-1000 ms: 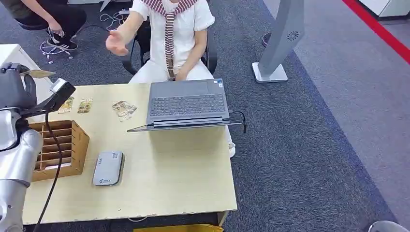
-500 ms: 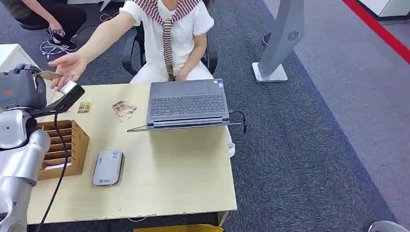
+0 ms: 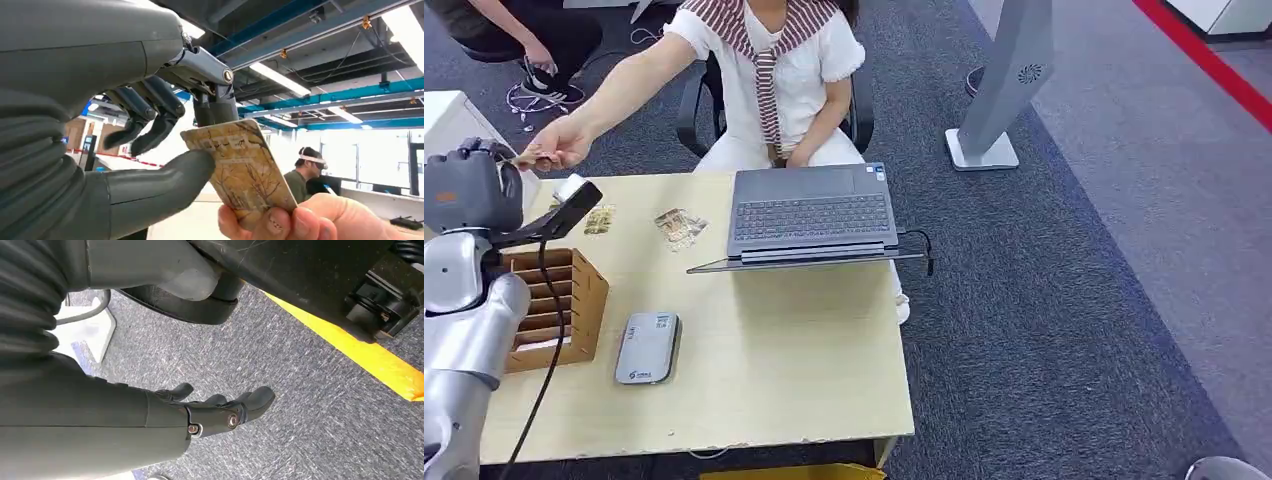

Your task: Pass the card to the sensor for recognition and then transmit it.

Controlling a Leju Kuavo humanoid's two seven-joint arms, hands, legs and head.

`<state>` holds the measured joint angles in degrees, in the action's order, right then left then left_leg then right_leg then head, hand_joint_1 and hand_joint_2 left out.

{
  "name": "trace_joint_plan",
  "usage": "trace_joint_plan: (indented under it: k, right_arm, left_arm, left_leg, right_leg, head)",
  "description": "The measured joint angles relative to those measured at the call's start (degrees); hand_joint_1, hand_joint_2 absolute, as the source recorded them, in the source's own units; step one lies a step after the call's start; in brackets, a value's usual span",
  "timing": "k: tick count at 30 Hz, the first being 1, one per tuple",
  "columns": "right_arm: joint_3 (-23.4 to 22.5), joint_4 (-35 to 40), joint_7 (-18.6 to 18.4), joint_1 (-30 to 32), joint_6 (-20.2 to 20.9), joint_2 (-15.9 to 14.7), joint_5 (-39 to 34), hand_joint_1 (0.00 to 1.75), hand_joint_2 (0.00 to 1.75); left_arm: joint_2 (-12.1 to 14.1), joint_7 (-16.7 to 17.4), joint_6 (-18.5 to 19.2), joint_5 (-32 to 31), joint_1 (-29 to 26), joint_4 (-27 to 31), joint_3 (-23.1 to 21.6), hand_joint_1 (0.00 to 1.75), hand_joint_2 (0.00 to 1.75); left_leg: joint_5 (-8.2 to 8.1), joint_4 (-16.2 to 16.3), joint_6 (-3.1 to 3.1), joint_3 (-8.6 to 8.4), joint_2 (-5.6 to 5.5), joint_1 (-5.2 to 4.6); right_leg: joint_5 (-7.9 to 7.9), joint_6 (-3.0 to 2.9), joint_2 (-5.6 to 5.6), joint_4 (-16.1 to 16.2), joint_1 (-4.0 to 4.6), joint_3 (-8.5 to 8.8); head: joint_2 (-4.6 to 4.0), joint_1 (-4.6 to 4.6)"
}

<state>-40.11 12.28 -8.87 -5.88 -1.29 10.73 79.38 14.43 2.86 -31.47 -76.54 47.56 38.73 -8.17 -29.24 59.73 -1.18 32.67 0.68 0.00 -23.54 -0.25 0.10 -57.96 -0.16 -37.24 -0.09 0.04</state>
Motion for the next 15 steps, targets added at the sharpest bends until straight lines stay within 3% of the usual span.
trace_joint_plan:
  k: [8,11,15]
  right_arm:
    - [0.0,0.0,-0.5,-0.02,-0.11,-0.02,-0.18,0.0,1.75]
    - [0.0,0.02,-1.07,-0.03,-0.17,-0.02,-0.42,0.0,1.75]
    - [-0.07,0.0,-1.2,0.02,-0.31,0.0,-1.2,0.0,1.75]
  left_arm:
    - [-0.11,-0.75,-0.68,1.07,-3.21,3.41,-0.57,0.0,1.75]
    - [0.07,-1.88,-1.68,3.79,-7.74,9.8,-0.61,0.0,1.75]
    - [2.19,-4.04,-2.82,10.13,-18.07,24.19,-0.35,0.0,1.75]
  left_leg:
    - [0.0,0.0,0.0,0.0,-0.01,-0.01]
    - [-0.04,0.0,-0.01,-0.01,0.06,-0.01]
    - [-0.14,-0.03,-0.01,-0.01,0.27,0.01]
  right_leg:
    - [0.0,0.01,-0.01,0.0,-0.02,0.01]
    - [-0.01,0.01,0.02,0.0,-0.04,0.01]
    - [-0.07,-0.01,0.2,-0.01,-0.05,0.0]
  head:
    - [0.0,0.02]
    - [0.02,0.0]
    - [0.0,0.02]
